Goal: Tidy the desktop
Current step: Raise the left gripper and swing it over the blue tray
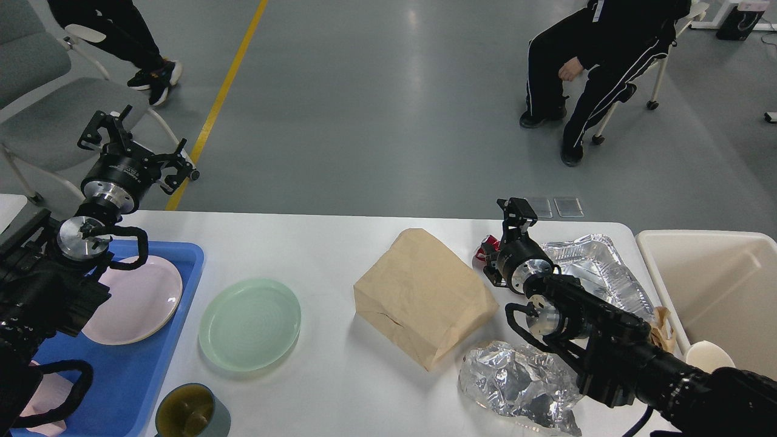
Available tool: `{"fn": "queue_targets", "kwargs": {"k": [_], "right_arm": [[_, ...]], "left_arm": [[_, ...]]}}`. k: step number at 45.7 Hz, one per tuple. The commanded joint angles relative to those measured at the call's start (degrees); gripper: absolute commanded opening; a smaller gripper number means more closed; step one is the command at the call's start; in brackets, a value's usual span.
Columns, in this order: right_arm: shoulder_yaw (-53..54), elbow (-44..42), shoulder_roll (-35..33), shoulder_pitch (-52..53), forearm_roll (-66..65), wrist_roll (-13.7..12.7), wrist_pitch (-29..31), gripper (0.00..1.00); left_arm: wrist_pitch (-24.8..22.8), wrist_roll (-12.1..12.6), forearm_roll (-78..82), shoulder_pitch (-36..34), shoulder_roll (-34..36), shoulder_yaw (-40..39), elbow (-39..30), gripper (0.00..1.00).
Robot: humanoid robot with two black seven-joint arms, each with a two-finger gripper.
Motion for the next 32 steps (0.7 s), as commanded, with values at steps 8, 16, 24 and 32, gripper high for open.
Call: {"fn": "queue_targets", "kwargs": {"k": [8, 16, 24, 32], "right_arm": [[0.0, 0.0, 0.0, 0.0, 0.0, 0.0, 0.0, 1.0], [0.0, 0.0, 0.0, 0.0, 0.0, 0.0, 0.0, 1.0], [0.1, 0.0, 0.0, 0.0, 0.0, 0.0, 0.0, 1.0], [0.0, 0.0, 0.0, 0.0, 0.0, 0.0, 0.0, 1.0]], "left_arm": [[-0.5, -0.2, -0.1, 2.4, -1.5, 0.4, 0.0, 0.96], [-0.5, 0.3, -0.1, 1.3, -1.0, 0.6, -0.1, 0.96], [-0.9, 1.0, 0.0, -0.3, -1.7, 1.0, -1.0, 0.96], [-3.3, 6.8, 0.2, -0.3, 2.2, 15.1, -6.3, 0.96]]}}
